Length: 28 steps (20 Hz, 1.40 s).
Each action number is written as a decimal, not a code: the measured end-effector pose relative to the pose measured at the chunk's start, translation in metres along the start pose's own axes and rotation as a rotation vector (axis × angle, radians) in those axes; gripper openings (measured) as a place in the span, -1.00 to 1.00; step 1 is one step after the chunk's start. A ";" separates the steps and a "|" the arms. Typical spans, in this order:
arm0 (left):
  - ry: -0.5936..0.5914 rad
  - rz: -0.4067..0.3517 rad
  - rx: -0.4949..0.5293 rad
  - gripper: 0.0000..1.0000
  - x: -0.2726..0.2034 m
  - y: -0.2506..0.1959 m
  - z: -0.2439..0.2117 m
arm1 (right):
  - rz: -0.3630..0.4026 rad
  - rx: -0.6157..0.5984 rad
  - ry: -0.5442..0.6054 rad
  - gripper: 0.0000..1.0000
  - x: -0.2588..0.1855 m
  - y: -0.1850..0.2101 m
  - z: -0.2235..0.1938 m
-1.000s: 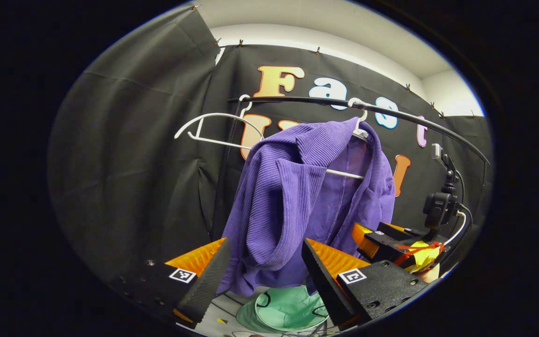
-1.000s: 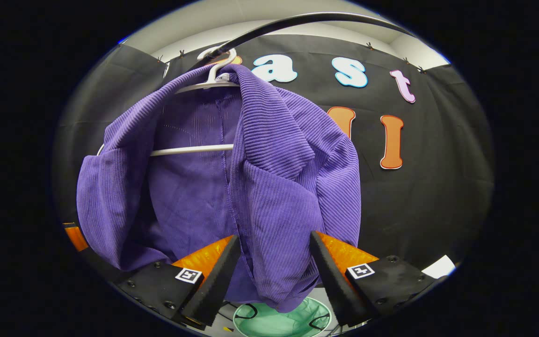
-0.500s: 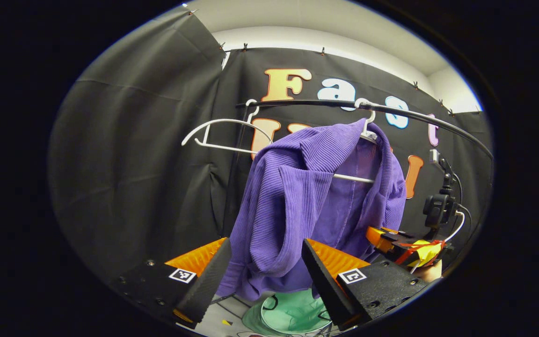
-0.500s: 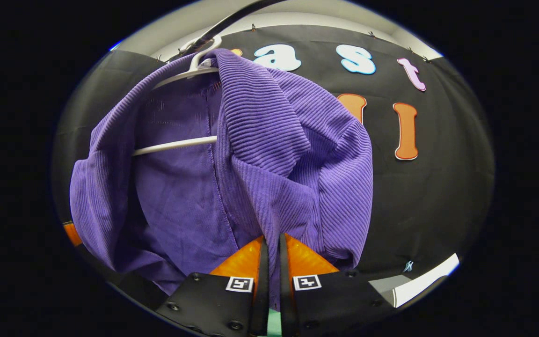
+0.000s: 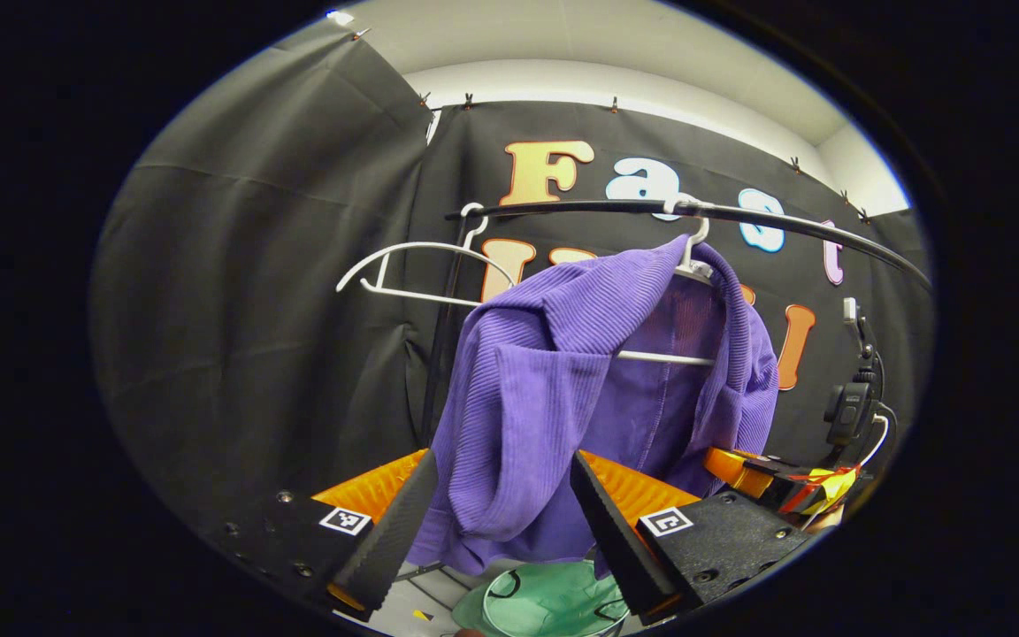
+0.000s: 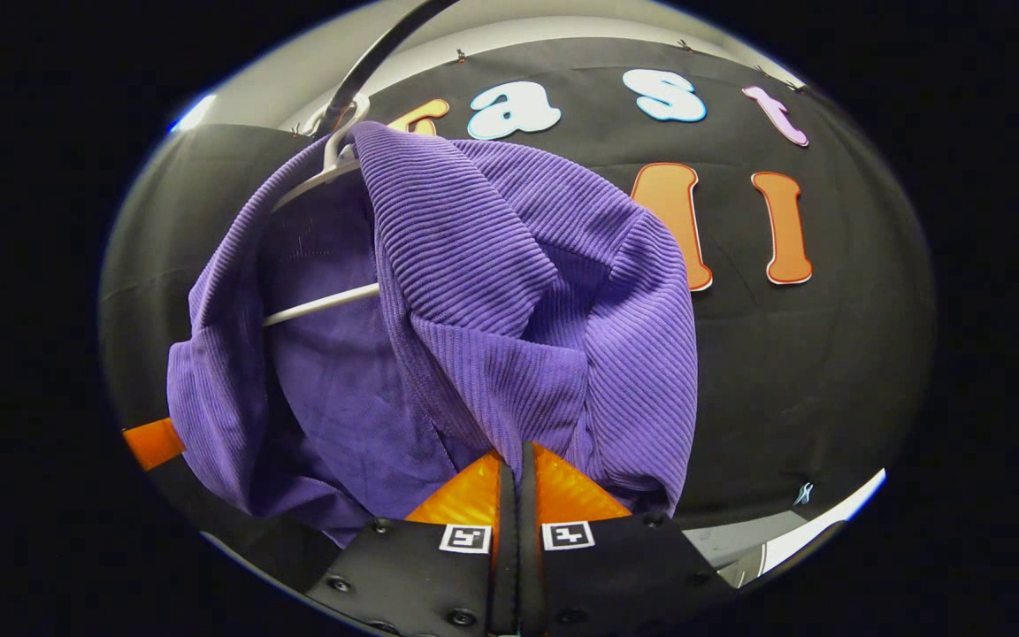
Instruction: Grasp the clothes on the hanger with both hands and then place them into the laundry hamper below.
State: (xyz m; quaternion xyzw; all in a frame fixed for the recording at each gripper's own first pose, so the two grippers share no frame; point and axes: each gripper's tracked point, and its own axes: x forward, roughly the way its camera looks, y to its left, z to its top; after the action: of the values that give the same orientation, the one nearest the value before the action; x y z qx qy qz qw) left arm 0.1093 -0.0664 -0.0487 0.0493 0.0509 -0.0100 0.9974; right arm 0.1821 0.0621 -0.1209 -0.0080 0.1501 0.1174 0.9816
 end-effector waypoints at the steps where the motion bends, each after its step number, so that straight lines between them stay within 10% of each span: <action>1: 0.000 0.001 0.000 0.91 0.002 -0.004 -0.001 | 0.009 0.001 0.000 -0.84 -0.001 -0.003 0.002; 10: 0.015 0.039 0.054 0.87 0.043 -0.009 -0.013 | 0.120 0.043 0.035 -0.84 -0.006 -0.017 0.011; 18: 0.049 0.002 0.092 0.08 0.056 -0.022 -0.016 | 0.150 0.061 0.043 -0.84 0.001 -0.040 0.031; 21: 0.050 0.036 0.142 -0.79 0.059 -0.017 -0.010 | 0.172 0.098 0.046 -0.84 -0.002 -0.051 0.041; 28: -0.053 0.102 0.093 -1.00 0.046 0.008 0.031 | 0.194 0.194 0.004 -0.84 0.006 -0.078 0.083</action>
State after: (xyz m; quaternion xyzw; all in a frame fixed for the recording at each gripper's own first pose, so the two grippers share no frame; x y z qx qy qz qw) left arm 0.1585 -0.0626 -0.0218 0.0980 0.0213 0.0372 0.9943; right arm 0.2299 -0.0084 -0.0451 0.1014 0.1628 0.1966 0.9615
